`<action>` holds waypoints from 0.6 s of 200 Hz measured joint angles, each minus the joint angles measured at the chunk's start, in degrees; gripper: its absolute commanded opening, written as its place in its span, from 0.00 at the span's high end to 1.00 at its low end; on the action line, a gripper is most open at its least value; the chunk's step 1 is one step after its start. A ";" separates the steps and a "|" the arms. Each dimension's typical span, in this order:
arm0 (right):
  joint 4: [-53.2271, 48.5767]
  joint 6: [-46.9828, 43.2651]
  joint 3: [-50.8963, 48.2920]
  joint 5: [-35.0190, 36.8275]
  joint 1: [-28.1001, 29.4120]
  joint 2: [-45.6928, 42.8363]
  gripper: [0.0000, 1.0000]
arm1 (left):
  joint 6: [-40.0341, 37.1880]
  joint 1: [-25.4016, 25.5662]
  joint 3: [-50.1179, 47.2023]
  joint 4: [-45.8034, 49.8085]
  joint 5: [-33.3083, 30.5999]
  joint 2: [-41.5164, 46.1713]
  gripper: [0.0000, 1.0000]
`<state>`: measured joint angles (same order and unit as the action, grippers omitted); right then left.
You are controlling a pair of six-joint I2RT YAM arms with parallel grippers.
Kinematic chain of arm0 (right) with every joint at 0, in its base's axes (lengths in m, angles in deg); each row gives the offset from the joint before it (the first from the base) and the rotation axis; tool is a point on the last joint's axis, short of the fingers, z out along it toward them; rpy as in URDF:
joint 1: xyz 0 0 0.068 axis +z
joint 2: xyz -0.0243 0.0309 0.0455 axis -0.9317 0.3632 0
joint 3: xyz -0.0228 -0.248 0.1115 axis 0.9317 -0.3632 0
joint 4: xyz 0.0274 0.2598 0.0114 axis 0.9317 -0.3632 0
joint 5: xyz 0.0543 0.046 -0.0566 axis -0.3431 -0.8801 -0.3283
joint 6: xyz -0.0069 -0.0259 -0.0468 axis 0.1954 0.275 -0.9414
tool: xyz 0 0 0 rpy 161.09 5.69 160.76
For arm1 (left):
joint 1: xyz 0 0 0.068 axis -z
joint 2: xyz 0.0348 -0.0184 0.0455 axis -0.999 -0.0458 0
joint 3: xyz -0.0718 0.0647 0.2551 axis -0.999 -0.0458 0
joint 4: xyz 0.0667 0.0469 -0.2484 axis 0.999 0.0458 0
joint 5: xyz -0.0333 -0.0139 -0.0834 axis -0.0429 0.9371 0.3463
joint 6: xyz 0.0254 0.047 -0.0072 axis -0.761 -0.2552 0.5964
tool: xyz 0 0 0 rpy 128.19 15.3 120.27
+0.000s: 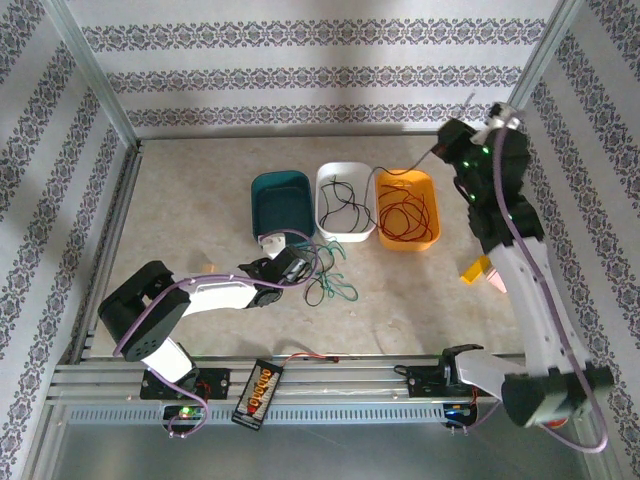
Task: Untangle the cables
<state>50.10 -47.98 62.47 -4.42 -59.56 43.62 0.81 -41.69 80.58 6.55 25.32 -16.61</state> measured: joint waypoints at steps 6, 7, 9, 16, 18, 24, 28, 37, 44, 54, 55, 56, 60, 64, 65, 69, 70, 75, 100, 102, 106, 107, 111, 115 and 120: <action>0.26 -0.81 1.18 0.13 1.01 2.03 1.00 | 0.00 0.00 0.28 0.00 0.13 -0.20 1.00; 0.28 -0.85 1.33 0.20 1.14 2.27 1.00 | 0.00 0.00 0.31 0.00 0.13 -0.22 1.00; 0.42 -1.05 1.77 0.31 1.46 2.97 1.00 | 0.00 0.00 0.39 0.00 0.20 -0.31 1.00; 0.66 -2.10 3.13 0.55 2.60 5.22 1.00 | -0.02 0.00 0.70 0.00 0.39 -0.52 1.00; 0.72 -2.54 3.45 0.63 2.95 5.95 1.00 | 0.00 0.00 0.79 0.00 0.48 -0.55 1.00; 0.87 -3.37 4.31 1.03 3.80 7.48 1.00 | -0.02 0.00 0.92 0.00 0.63 -0.63 1.00; 0.90 -4.07 4.90 1.44 4.46 8.57 1.00 | 0.00 0.00 0.98 0.02 0.76 -0.63 1.00; 1.01 -5.62 5.66 2.38 5.77 10.73 1.00 | -0.02 0.00 1.07 0.00 0.94 -0.63 1.00; 1.09 -7.02 5.79 3.34 6.86 12.20 1.00 | -0.02 0.00 1.09 0.00 1.01 -0.63 1.00; 0.81 -8.70 5.73 4.76 8.44 14.23 1.00 | -0.02 0.00 1.09 0.00 1.01 -0.63 1.00; 0.76 -8.85 5.73 4.92 8.52 14.51 1.00 | -0.02 0.00 1.09 0.00 1.01 -0.63 1.00; 0.76 -8.85 5.73 4.92 8.52 14.51 1.00 | -0.02 0.00 1.09 0.00 1.01 -0.63 1.00; 0.70 -9.64 5.53 5.49 9.29 15.50 1.00 | -0.02 0.00 1.09 0.00 1.03 -0.63 1.00; 0.68 -10.12 5.25 6.01 9.86 16.31 1.00 | -0.02 0.00 1.09 0.00 1.03 -0.63 1.00; 0.66 -10.23 5.16 6.12 9.97 16.46 1.00 | -0.02 0.00 1.09 0.00 1.03 -0.63 1.00; 0.68 -10.64 4.68 6.78 10.62 17.22 1.00 | -0.02 0.00 1.09 0.00 1.03 -0.63 1.00; 0.63 -10.82 4.46 6.91 10.82 17.51 1.00 | -0.02 0.00 1.09 0.00 1.03 -0.63 1.00; 0.61 -11.28 3.69 7.52 11.50 18.47 1.00 | -0.02 0.00 1.09 0.00 1.03 -0.63 1.00; -2.25 -11.96 1.03 9.16 14.34 25.86 1.00 | -0.02 0.00 1.09 0.00 1.07 -0.63 1.00; -2.75 -11.96 0.92 9.27 14.51 26.53 1.00 | -0.02 0.00 1.09 0.00 1.11 -0.63 1.00; -3.52 -11.85 0.63 9.35 14.86 28.04 1.00 | -0.02 0.00 1.11 0.00 1.16 -0.63 1.00; -3.58 -11.85 0.59 9.35 14.91 28.33 1.00 | -0.02 0.00 1.09 0.02 1.18 -0.63 1.00; -4.37 -11.78 0.28 9.40 15.19 29.66 1.00 | -0.04 0.00 1.09 0.00 1.18 -0.63 1.00; -4.98 -11.58 0.00 9.38 15.45 30.73 1.00 | -0.04 0.00 1.09 0.00 1.18 -0.63 1.00; -5.90 -11.39 -0.55 9.33 15.76 32.15 1.00 | -0.02 0.00 1.09 0.00 1.18 -0.63 1.00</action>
<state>44.20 -59.37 61.92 4.91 -43.80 75.77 0.79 -41.69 81.68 6.55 26.50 -17.24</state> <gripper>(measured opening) 0.042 0.044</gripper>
